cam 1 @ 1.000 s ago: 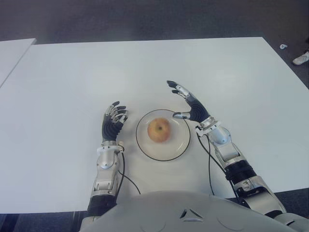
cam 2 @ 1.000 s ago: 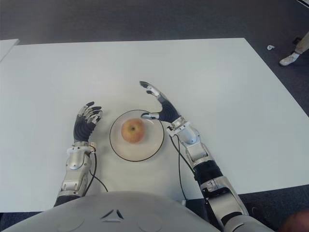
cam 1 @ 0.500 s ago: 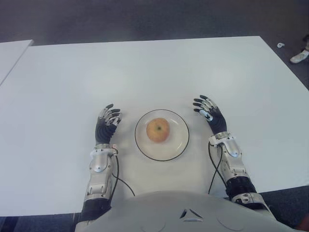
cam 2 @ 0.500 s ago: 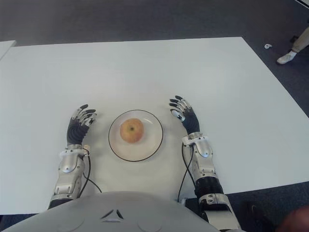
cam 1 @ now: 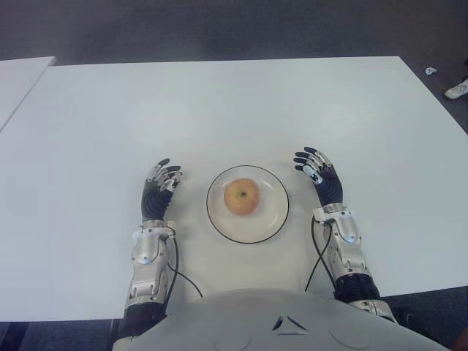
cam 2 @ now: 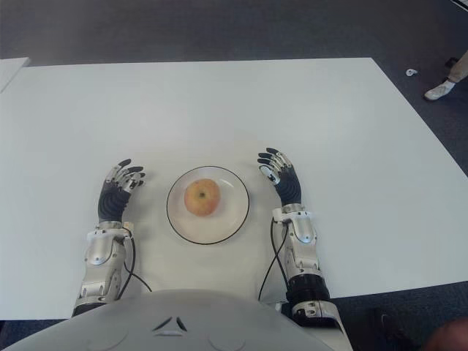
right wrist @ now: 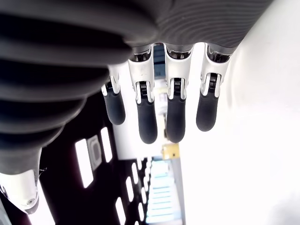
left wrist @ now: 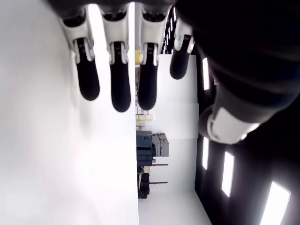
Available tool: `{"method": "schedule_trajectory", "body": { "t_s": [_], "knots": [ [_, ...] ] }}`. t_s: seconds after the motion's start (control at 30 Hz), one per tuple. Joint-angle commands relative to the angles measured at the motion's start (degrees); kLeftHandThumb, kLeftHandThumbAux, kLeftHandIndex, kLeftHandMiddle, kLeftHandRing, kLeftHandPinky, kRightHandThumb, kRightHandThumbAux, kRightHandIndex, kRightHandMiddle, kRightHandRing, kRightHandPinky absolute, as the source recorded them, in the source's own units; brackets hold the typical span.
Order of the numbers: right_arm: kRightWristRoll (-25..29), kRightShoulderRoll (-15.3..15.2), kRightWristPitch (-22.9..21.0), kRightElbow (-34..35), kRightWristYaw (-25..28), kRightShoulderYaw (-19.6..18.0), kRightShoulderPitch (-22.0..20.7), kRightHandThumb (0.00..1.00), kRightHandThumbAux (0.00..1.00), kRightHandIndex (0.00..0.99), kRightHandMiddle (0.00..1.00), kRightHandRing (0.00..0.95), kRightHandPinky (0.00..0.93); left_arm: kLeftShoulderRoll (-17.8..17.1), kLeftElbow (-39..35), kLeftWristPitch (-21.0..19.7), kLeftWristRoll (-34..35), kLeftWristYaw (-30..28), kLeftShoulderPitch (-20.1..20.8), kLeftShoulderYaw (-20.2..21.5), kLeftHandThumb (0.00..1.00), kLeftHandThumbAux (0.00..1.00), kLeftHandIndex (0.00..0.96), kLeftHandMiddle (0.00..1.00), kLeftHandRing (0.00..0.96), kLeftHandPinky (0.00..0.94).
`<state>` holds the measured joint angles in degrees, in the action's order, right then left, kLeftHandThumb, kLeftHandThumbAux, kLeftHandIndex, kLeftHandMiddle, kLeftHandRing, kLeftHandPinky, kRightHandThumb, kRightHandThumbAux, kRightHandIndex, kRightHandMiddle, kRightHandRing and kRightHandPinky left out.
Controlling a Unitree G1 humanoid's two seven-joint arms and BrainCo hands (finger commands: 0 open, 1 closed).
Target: Put the apples into the plate.
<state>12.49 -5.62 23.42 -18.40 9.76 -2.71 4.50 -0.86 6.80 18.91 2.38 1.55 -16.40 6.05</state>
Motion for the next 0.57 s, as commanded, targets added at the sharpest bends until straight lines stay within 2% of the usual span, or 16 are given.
{"method": "schedule_trajectory", "body": {
  "t_s": [0.03,0.2,0.57],
  "knots": [
    [-1.23,0.16,-1.00,0.56,-0.88,-1.35,3.51,0.326,0.588,0.207,0.318,0.295,0.300,-0.48,1.52,0.48,-0.01,-0.69,-0.26,0.28,0.203,0.602,0.209,0.340,0.358,0.351],
    [-3.06,0.25,-1.76,-0.49,-2.20,-1.95,5.74,0.296,0.610,0.196,0.313,0.291,0.306,-1.08,3.69,2.62,0.45,-1.03,-0.03,1.17,0.199,0.595,0.214,0.336,0.353,0.350],
    [-6.64,1.65,-1.96,-0.10,-5.05,-1.60,6.83,0.261,0.615,0.163,0.281,0.258,0.263,-0.98,5.60,4.85,0.23,-1.16,0.69,1.18,0.230,0.600,0.228,0.343,0.360,0.362]
  ]
}}
